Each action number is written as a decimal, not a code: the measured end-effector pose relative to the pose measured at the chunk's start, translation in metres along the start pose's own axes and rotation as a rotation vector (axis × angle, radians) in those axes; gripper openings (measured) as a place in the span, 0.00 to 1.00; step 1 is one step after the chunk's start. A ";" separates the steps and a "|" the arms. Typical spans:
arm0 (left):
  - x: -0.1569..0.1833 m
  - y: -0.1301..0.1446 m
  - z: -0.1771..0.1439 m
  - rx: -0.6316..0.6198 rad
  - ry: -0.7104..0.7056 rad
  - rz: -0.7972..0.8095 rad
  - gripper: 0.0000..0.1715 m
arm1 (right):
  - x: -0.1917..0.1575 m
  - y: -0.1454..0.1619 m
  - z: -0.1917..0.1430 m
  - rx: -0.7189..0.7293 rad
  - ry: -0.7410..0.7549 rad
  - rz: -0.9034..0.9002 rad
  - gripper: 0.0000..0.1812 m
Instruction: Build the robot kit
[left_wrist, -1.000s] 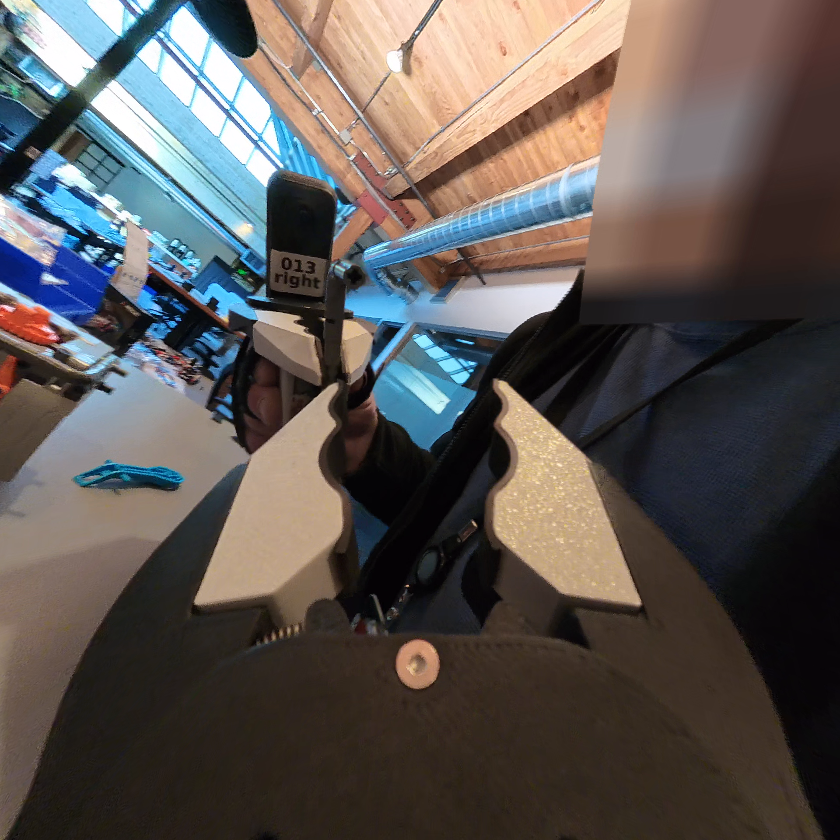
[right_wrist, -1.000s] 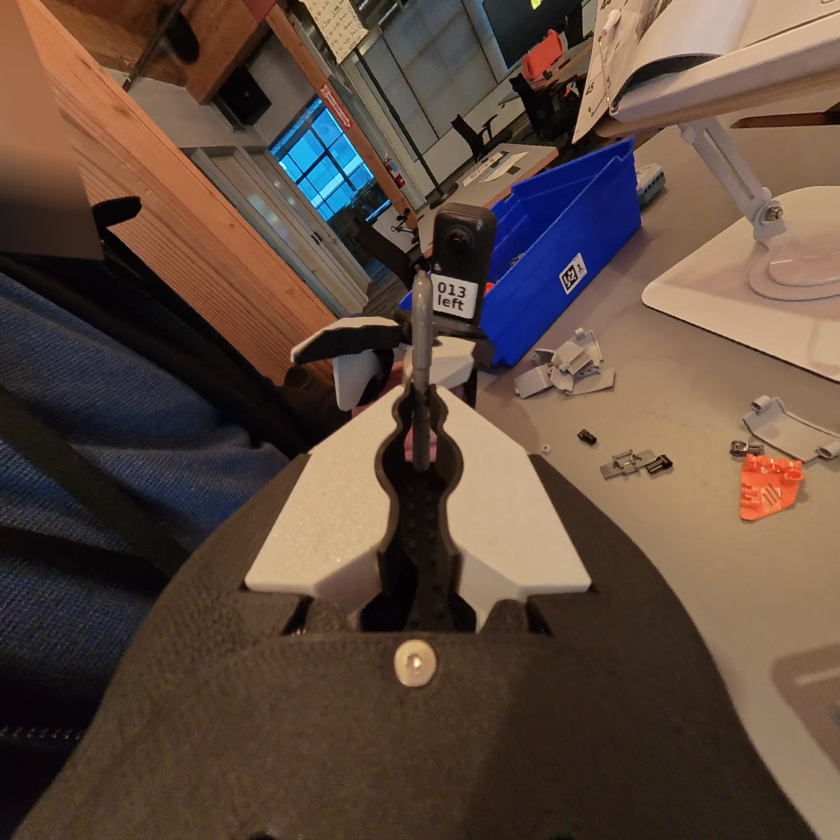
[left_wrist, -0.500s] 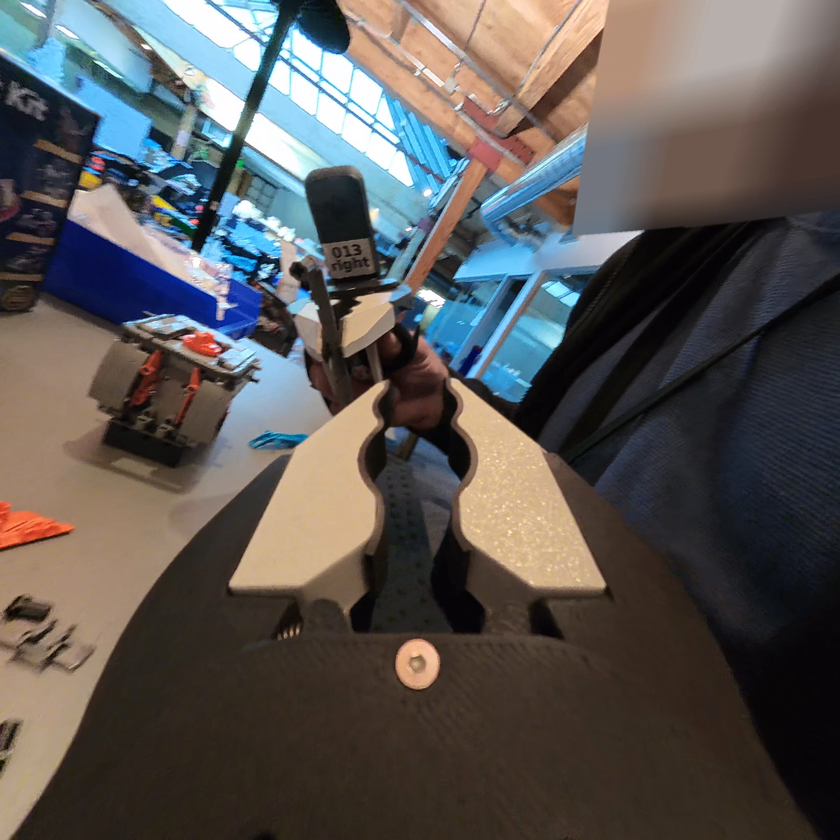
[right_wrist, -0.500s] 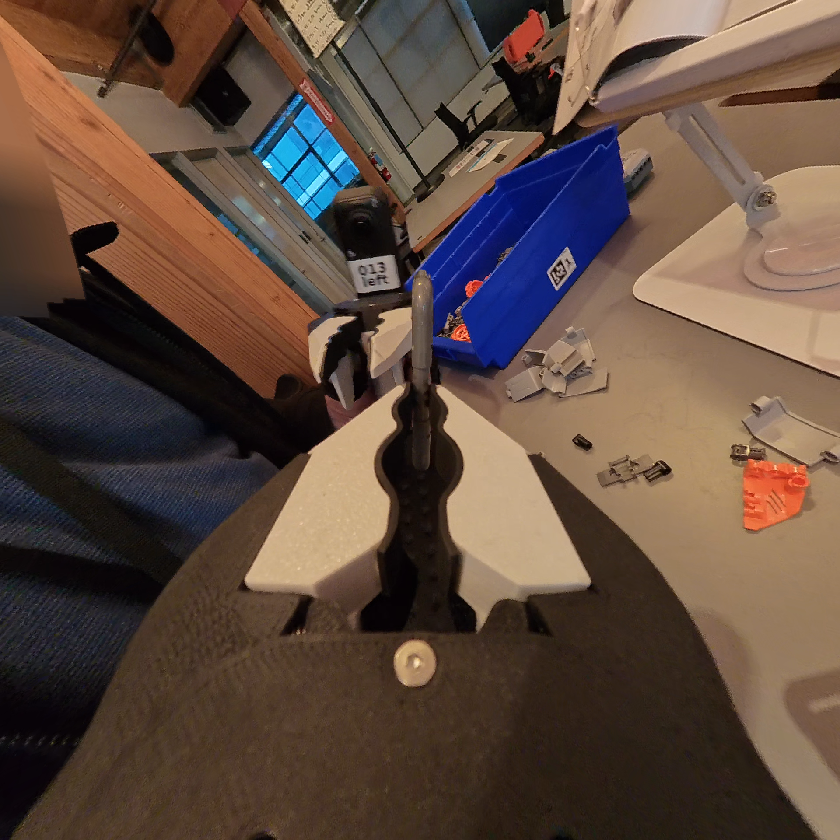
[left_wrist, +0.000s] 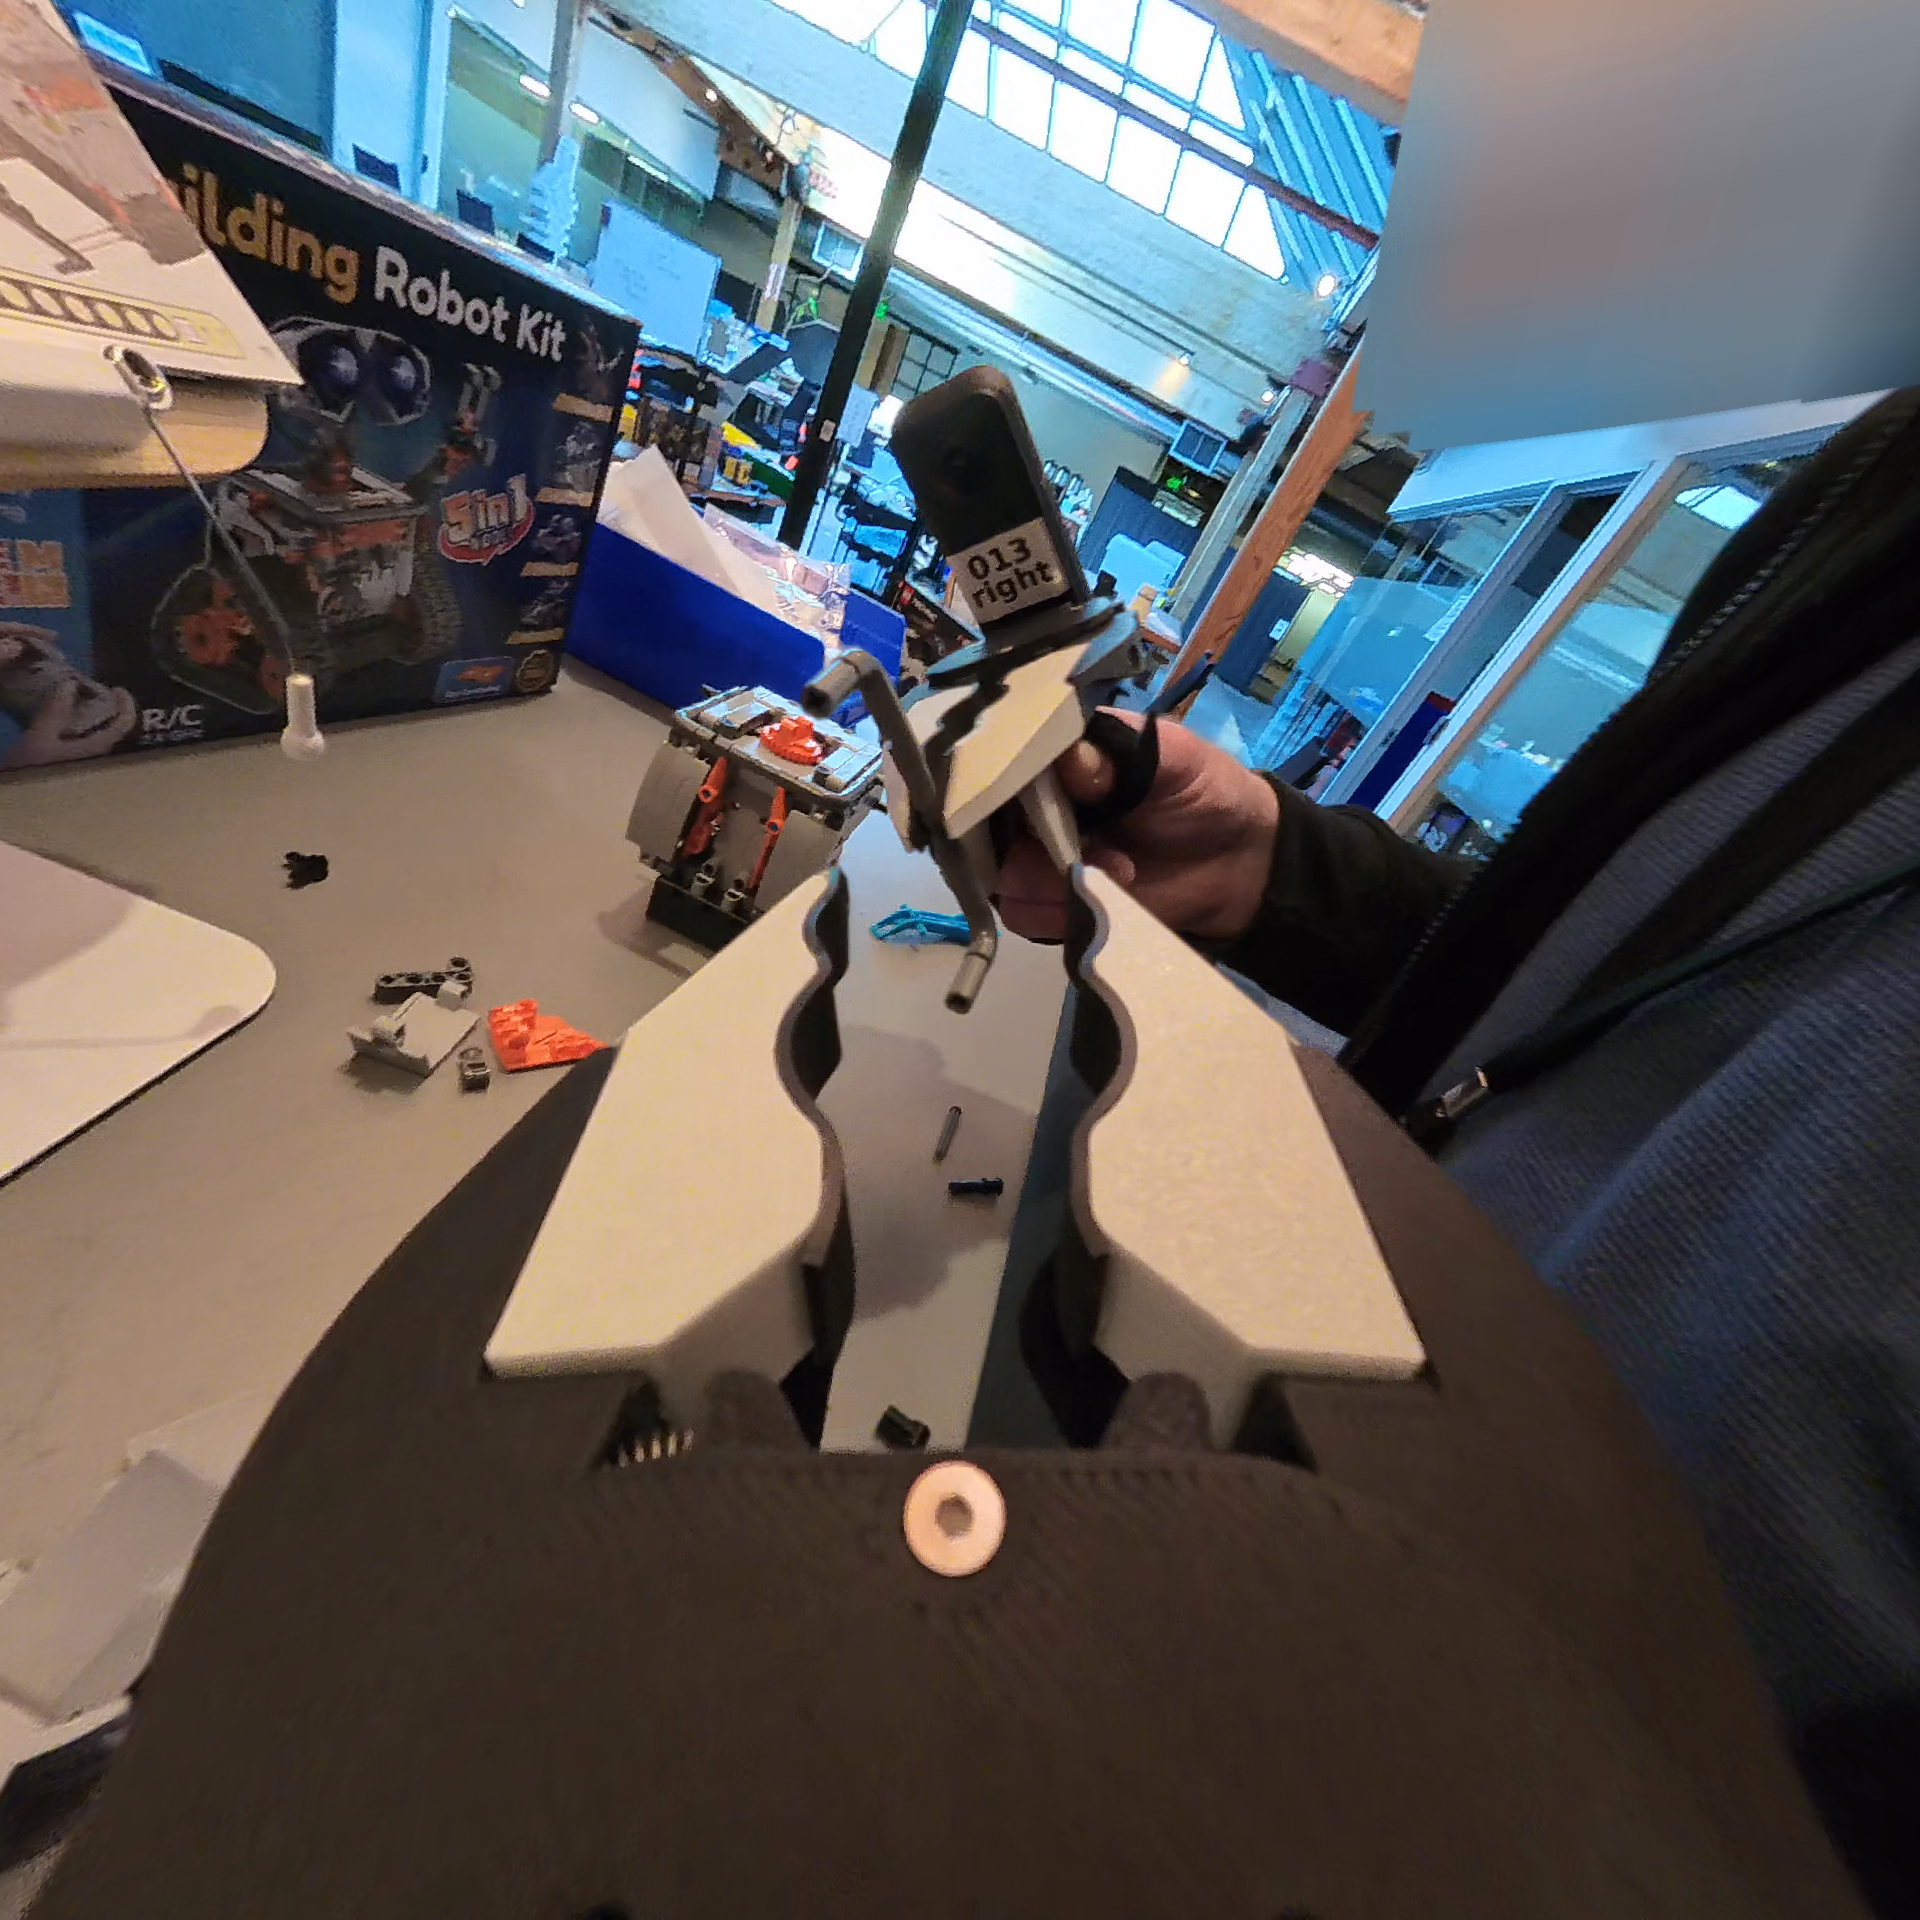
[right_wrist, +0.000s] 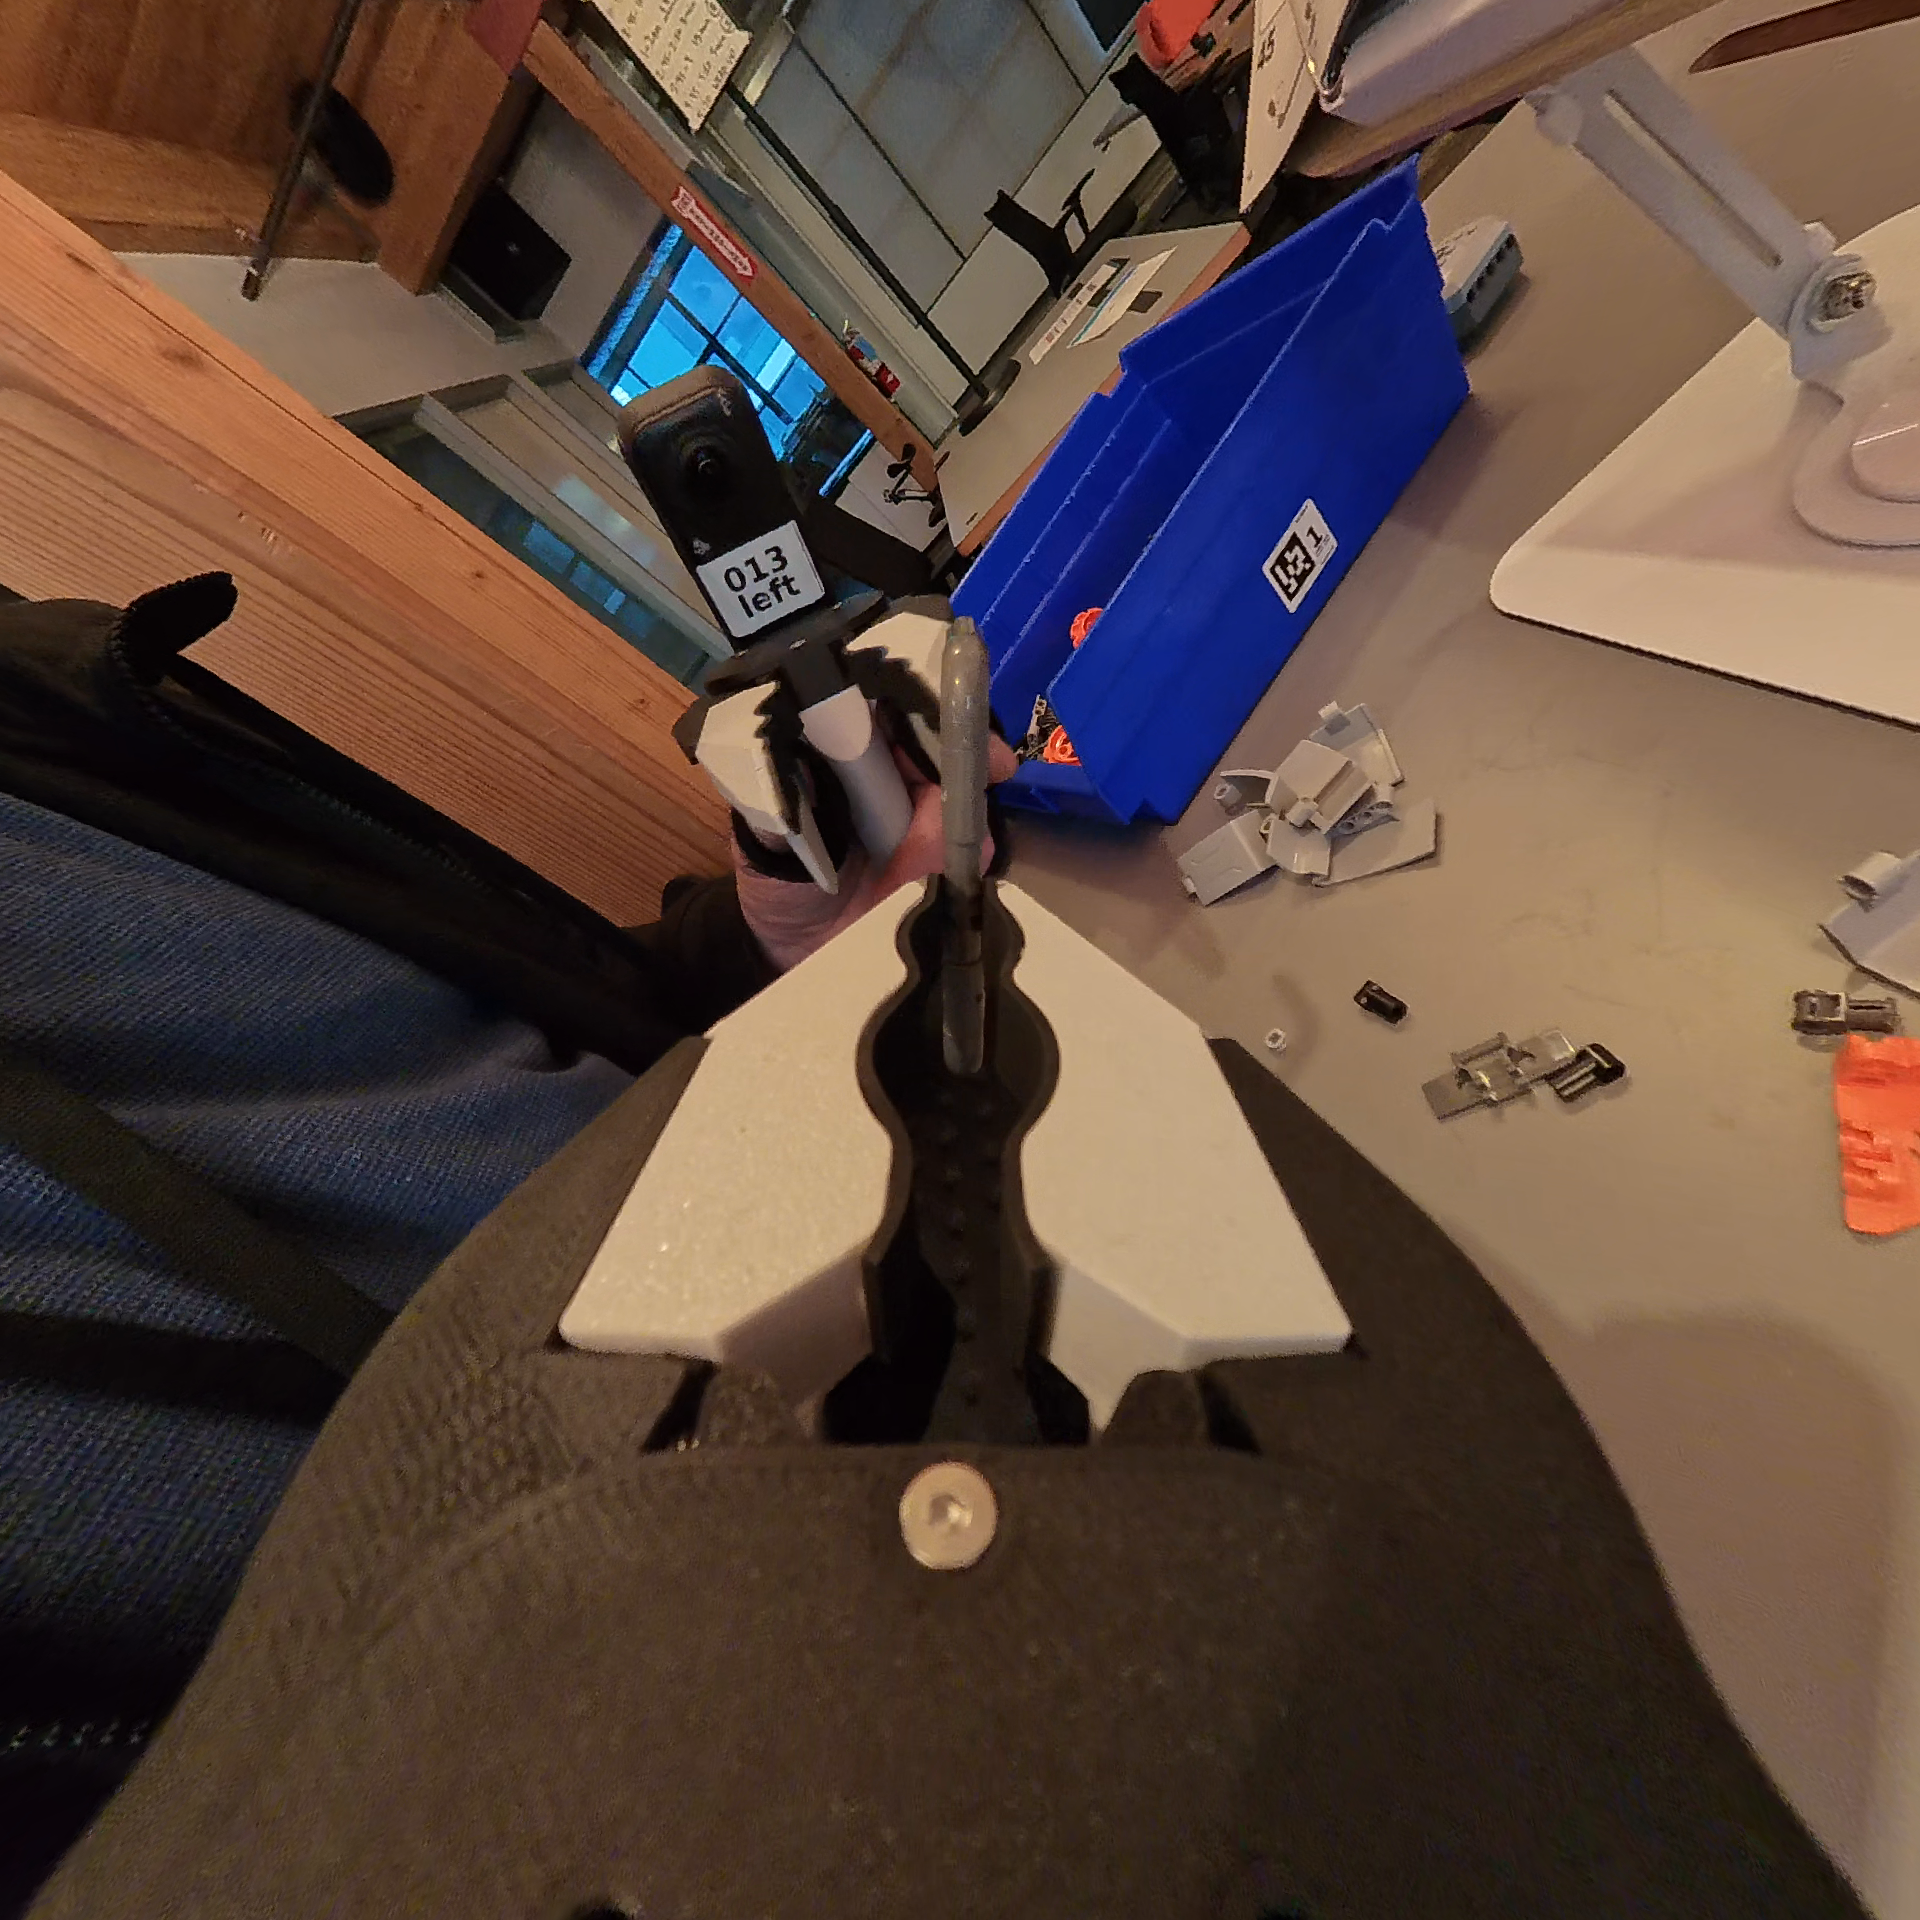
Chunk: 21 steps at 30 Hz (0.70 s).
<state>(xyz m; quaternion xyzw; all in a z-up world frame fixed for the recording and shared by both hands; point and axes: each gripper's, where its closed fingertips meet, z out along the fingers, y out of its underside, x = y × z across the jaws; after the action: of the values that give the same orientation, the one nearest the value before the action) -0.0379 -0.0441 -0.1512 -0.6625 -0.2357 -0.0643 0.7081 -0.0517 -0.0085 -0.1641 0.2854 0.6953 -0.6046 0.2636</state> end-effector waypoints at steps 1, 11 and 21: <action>-0.004 -0.001 0.001 -0.004 -0.019 -0.001 0.24 | -0.001 0.000 0.001 -0.002 -0.007 0.000 0.02; 0.000 -0.014 0.003 0.014 0.022 -0.005 0.19 | -0.024 0.020 0.020 -0.120 -0.113 -0.081 0.02; 0.019 0.009 -0.018 -0.003 0.080 -0.034 0.03 | -0.034 0.053 0.047 -0.225 -0.189 -0.141 0.02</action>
<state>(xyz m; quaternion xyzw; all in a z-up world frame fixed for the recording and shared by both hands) -0.0131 -0.0564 -0.1511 -0.6564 -0.2180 -0.1031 0.7149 0.0113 -0.0524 -0.1828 0.1464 0.7489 -0.5642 0.3151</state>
